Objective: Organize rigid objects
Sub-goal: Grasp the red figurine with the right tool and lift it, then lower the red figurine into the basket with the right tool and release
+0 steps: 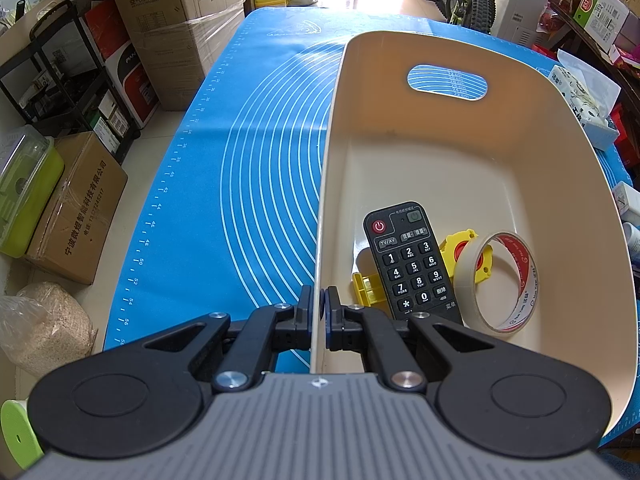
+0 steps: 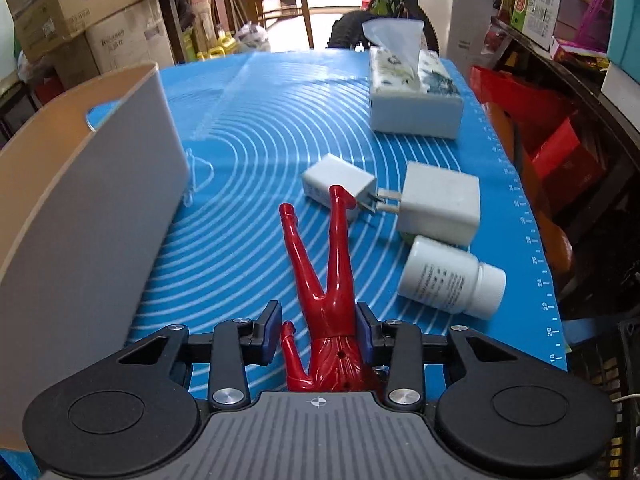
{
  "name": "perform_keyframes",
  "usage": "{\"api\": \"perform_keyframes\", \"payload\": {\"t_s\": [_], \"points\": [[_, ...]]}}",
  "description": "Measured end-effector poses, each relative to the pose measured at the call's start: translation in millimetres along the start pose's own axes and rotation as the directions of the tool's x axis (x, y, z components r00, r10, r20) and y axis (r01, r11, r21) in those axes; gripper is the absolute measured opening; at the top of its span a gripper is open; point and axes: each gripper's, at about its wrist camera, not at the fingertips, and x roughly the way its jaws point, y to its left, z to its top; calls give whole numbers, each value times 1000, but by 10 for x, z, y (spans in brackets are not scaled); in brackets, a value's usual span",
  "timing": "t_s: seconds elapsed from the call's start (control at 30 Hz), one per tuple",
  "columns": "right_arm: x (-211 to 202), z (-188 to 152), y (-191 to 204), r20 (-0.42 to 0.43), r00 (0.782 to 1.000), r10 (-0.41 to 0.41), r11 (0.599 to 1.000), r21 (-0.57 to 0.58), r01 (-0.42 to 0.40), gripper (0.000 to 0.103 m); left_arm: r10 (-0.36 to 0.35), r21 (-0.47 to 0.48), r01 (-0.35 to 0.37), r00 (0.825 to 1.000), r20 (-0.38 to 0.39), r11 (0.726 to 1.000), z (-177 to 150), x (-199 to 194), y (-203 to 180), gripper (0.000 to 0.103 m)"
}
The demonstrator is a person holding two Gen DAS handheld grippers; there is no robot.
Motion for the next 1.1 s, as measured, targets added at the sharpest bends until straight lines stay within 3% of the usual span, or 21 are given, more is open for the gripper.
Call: {"api": "perform_keyframes", "payload": {"t_s": [0.27, 0.47, 0.77, 1.1], "points": [[-244, 142, 64, 63, 998, 4, 1000, 9, -4, 46, 0, -1, 0, 1000, 0, 1000, 2, 0, 1, 7], [-536, 290, 250, 160, 987, 6, 1000, -23, -3, 46, 0, -1, 0, 1000, 0, 1000, 3, 0, 4, 7], [-937, 687, 742, 273, 954, 126, 990, -101, -102, 46, -1, -1, 1, 1000, -1, 1000, 7, 7, -7, 7], [-877, 876, 1311, 247, 936, 249, 964, -154, -216, 46, -1, 0, 1, 1000, -1, 1000, 4, 5, -5, 7]]}}
